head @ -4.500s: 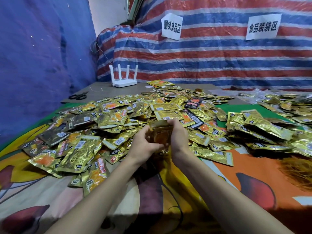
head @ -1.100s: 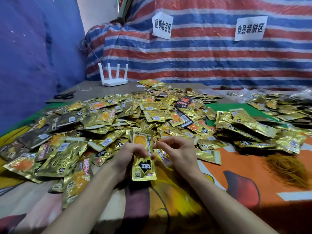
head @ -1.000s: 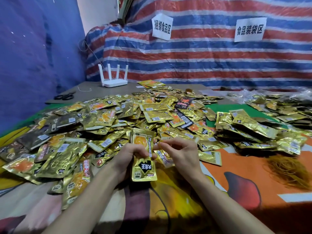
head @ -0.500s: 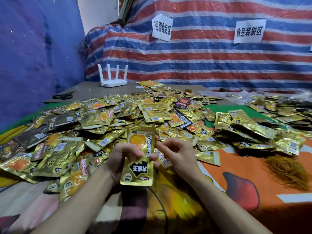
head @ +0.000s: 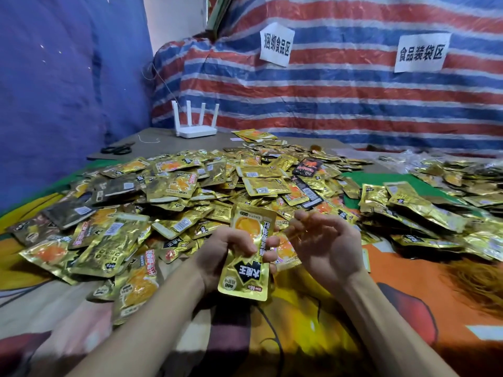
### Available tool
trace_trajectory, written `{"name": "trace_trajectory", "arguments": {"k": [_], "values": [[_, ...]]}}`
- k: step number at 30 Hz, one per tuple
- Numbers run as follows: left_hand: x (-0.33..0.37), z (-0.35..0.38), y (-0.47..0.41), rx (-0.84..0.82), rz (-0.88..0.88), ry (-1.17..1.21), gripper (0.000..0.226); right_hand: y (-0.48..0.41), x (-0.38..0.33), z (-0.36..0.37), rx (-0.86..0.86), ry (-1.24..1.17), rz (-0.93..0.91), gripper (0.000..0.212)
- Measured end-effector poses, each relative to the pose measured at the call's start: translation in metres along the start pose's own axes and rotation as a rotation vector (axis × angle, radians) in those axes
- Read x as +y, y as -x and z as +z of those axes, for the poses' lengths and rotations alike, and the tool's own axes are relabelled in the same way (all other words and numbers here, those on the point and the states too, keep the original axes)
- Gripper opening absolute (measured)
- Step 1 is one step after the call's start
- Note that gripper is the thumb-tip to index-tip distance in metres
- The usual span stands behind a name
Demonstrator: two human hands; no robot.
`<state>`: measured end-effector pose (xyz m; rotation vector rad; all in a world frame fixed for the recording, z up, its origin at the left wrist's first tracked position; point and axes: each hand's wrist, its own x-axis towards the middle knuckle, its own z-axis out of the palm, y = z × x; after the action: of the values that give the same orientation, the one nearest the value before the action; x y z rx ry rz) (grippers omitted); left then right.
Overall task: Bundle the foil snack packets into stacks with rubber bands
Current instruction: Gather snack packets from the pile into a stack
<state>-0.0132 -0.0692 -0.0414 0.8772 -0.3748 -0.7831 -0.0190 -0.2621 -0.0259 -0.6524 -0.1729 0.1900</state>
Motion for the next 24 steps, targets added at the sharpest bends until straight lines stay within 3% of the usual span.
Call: {"name": "trace_trajectory", "arguments": {"k": [5, 10, 12, 16, 19, 22, 24], "values": [[0.002, -0.003, 0.001, -0.040, 0.144, 0.136, 0.037, 0.003, 0.001, 0.001, -0.080, -0.008, 0.066, 0.014], [0.001, 0.000, 0.001, -0.066, 0.129, 0.071, 0.040, 0.005, 0.003, 0.003, -0.187, -0.059, 0.139, 0.065], [0.001, 0.003, 0.001, -0.007, 0.048, -0.025, 0.033, 0.004, 0.007, 0.006, -0.210, 0.016, 0.150, 0.065], [0.003, -0.001, 0.000, 0.232, 0.043, -0.050, 0.036, 0.002, 0.011, 0.007, -0.107, 0.157, 0.043, 0.046], [0.004, 0.000, -0.002, 0.344, 0.085, -0.059, 0.044, -0.002, 0.013, 0.002, 0.003, 0.316, -0.036, 0.058], [0.005, -0.001, -0.007, 0.447, 0.228, 0.011, 0.035, 0.001, 0.018, 0.000, 0.064, 0.538, -0.070, 0.072], [0.006, -0.002, -0.008, 0.425, 0.332, 0.065, 0.028, 0.004, 0.020, 0.001, 0.088, 0.673, -0.067, 0.073]]}}
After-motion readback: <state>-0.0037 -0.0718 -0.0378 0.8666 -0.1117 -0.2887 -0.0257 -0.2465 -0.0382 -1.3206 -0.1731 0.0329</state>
